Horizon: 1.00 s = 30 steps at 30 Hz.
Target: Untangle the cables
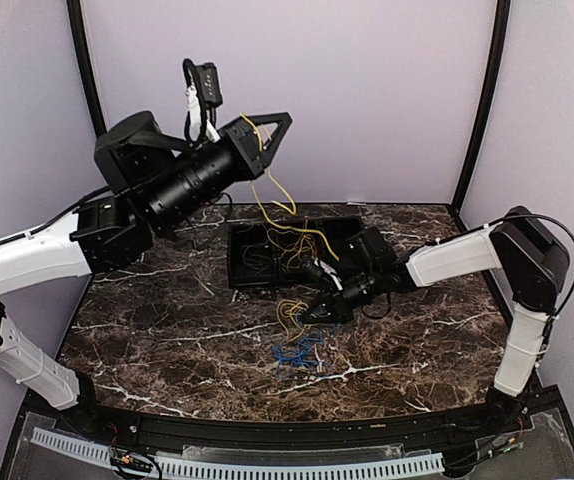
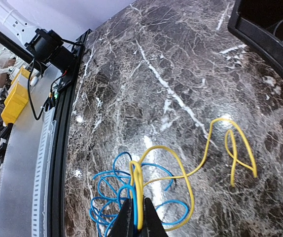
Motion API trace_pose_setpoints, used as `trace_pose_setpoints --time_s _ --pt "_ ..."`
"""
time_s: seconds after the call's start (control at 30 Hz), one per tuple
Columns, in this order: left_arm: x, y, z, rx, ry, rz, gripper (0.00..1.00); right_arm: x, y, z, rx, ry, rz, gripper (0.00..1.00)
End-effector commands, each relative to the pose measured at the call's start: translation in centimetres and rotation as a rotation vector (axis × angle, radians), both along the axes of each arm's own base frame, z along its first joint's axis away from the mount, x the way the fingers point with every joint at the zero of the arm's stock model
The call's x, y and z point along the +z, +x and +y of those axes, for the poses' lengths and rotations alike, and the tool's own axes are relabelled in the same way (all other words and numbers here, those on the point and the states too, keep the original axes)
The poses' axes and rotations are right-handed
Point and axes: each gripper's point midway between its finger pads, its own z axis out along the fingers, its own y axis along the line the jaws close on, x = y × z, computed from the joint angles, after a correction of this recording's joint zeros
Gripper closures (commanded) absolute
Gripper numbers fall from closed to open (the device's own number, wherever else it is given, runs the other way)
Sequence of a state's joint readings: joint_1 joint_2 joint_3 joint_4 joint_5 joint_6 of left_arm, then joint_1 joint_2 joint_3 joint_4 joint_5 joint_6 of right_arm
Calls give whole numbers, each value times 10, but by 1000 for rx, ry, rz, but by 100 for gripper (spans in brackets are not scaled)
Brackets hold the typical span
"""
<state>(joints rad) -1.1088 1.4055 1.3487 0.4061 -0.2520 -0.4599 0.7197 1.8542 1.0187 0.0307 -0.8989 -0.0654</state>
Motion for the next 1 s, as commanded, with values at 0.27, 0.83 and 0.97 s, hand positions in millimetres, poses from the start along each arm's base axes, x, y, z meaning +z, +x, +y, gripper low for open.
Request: trace_pose_setpoints --time_s 0.27,0.83,0.97 --pt "-16 49 17 111 202 129 100 24 0 -60 -18 -121 -135 63" --pt "-135 151 -28 119 460 248 100 64 8 -131 -192 -156 -421 48" --pt "-155 179 -31 129 477 253 100 65 14 -138 -221 -156 -414 48"
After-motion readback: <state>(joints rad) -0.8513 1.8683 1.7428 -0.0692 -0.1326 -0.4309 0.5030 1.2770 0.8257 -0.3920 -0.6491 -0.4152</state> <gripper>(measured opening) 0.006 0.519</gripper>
